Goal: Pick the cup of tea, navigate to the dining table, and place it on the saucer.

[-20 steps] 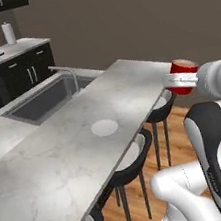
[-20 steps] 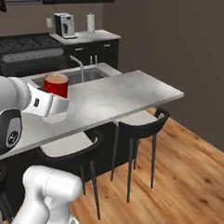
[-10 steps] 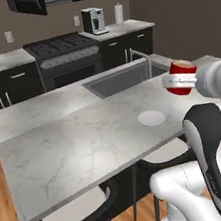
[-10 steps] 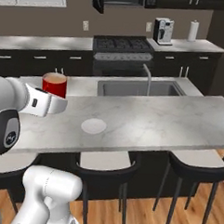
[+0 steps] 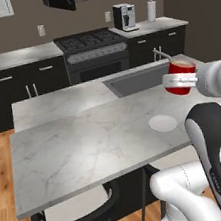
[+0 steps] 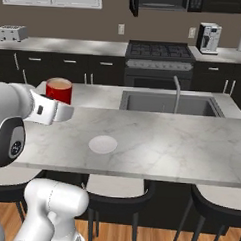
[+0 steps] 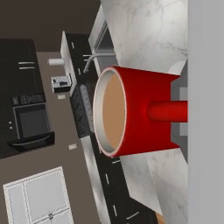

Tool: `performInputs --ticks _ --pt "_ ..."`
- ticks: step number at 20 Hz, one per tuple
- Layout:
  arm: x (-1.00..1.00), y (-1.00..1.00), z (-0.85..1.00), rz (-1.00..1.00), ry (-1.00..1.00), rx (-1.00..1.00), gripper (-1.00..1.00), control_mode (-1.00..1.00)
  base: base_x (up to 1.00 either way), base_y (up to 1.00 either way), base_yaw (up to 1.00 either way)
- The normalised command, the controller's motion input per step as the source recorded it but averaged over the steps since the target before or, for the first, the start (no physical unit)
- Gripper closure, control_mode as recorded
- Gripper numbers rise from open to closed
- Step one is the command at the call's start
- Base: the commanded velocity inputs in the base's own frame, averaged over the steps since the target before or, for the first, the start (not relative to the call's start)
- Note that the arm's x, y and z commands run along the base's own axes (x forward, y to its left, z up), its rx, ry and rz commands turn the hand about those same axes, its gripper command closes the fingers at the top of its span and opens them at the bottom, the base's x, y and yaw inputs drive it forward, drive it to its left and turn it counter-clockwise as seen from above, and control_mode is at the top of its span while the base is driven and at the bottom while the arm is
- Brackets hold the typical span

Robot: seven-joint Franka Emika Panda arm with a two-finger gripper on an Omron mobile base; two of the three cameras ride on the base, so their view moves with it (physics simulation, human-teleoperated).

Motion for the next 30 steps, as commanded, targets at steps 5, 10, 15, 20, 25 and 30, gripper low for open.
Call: performInputs --ticks 5,10,15,20,25,30 --pt "0.0 0.0 0.0 0.0 0.0 0.0 1.0 1.0 0.0 0.0 0.0" --pt "0.0 0.0 0.0 0.0 0.0 0.0 1.0 1.0 0.0 0.0 0.0" --pt "0.0 0.0 0.0 0.0 0.0 0.0 1.0 1.0 0.0 0.0 0.0" --pt "0.0 0.0 0.0 0.0 0.0 0.0 1.0 1.0 0.0 0.0 0.0" --pt "0.08 -0.1 -0.1 0.0 0.04 0.0 1.0 -1.0 0.0 0.0 0.0" --pt "0.69 -0.64 -0.46 0.39 0.24 0.0 1.0 -1.0 0.0 0.0 0.0"
